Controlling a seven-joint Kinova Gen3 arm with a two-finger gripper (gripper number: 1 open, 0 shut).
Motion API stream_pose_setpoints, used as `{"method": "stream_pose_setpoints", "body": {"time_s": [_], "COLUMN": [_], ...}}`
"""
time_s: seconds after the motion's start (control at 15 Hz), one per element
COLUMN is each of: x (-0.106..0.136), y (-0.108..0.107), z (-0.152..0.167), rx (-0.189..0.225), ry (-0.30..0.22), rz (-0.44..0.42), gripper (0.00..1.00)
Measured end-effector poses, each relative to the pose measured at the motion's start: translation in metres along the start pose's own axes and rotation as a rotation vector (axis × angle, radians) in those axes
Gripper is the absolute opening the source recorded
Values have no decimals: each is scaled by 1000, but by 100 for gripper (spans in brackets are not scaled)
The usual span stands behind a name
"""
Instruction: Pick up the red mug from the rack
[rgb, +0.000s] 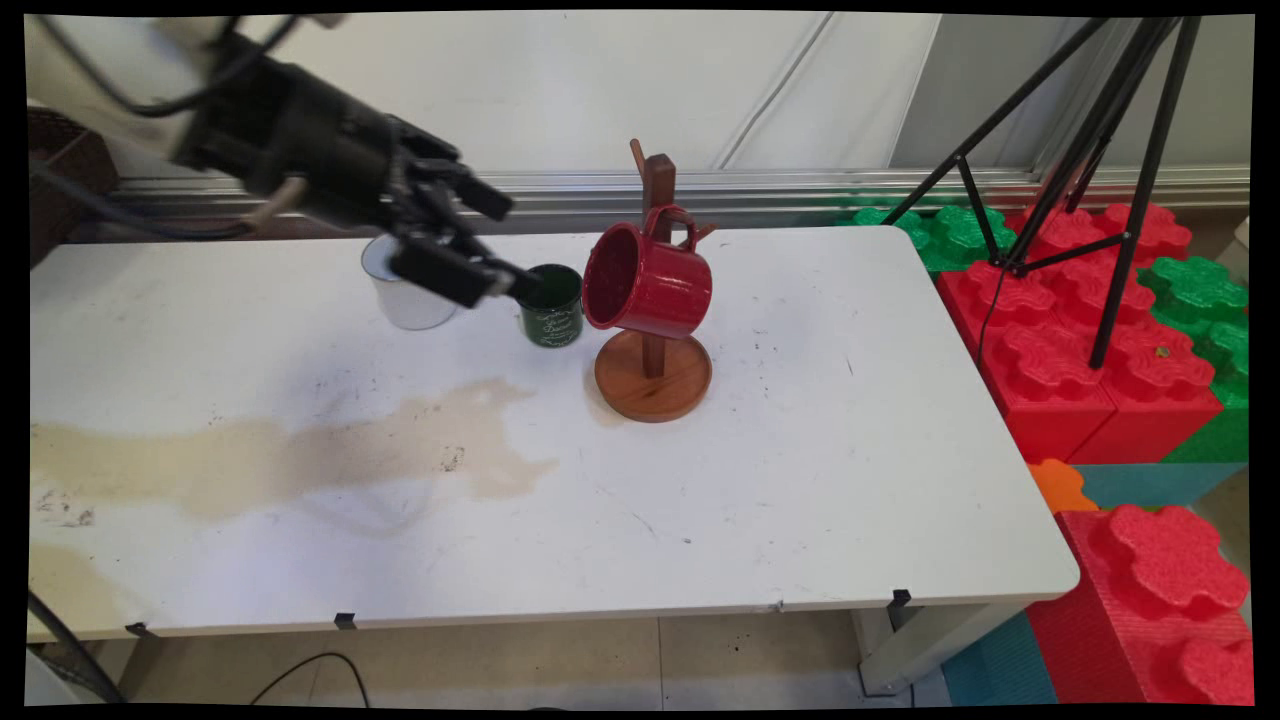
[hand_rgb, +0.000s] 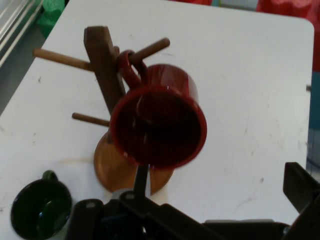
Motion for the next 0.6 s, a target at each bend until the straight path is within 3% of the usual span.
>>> {"method": "stream_pose_setpoints", "body": {"time_s": [0.6], "x": [23], "y": [9], "z": [75], "rx": [1], "ry": [13], "rz": [-117], "gripper": [100]}}
